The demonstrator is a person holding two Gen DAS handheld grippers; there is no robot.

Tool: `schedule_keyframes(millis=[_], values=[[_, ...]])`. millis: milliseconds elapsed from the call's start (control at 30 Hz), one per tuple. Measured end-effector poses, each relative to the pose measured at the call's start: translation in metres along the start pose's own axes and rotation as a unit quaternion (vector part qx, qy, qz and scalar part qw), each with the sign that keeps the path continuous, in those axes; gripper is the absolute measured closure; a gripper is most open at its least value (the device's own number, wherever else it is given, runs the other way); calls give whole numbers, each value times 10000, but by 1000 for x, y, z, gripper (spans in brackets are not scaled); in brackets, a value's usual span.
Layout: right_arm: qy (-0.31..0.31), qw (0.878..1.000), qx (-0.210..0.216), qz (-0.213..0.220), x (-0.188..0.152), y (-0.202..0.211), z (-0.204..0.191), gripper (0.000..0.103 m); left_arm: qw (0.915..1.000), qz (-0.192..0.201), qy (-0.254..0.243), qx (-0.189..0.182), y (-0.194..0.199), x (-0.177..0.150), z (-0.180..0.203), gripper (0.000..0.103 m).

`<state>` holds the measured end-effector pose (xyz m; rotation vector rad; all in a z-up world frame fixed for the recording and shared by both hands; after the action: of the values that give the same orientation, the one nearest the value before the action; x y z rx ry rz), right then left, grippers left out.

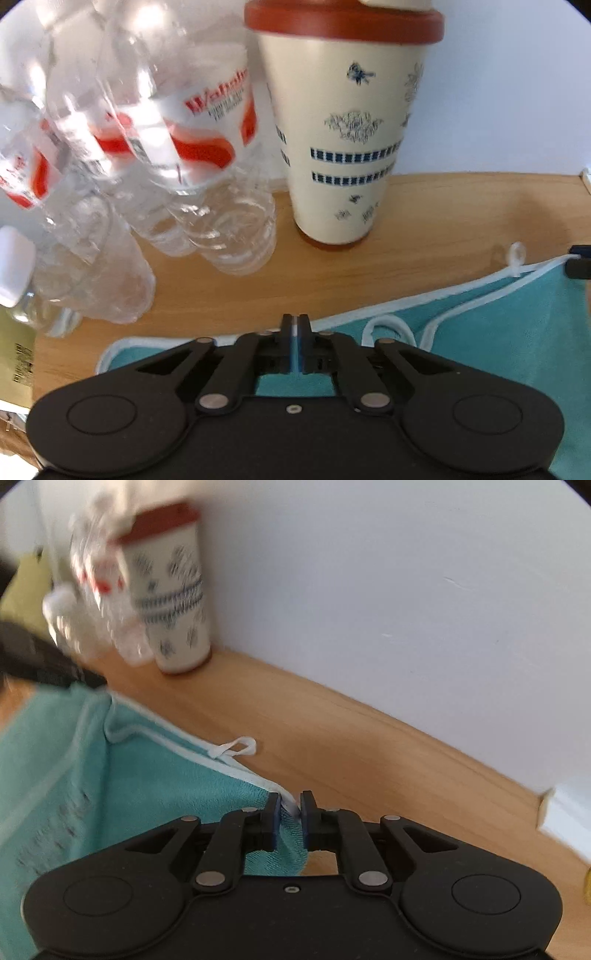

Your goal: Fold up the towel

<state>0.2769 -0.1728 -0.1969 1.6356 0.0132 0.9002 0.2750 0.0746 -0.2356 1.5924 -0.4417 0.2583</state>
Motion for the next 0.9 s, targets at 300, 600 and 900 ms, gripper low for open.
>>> schedule_keyframes(millis=[300, 600, 900], values=[[-140, 9998, 5, -152, -1, -3, 0, 85, 9957, -178, -677, -599, -1, 10, 28, 60], [-325, 9992, 30, -240, -5, -2, -1, 85, 9909, -96, -1024, -865, 31, 27, 20, 57], [-504, 9982, 79, -305, -9, -2, -3, 84, 9819, -555, -1167, -1385, 9, 19, 32, 54]])
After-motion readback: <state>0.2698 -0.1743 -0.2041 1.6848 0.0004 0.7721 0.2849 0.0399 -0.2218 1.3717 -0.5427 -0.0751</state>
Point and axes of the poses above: each gripper's, at about its wrist camera, not at the fingertips, and y roughly against the way its jaws point, z to its right, x to its top, the point moved 7 cm from there along -y, roughly the way its jaws point
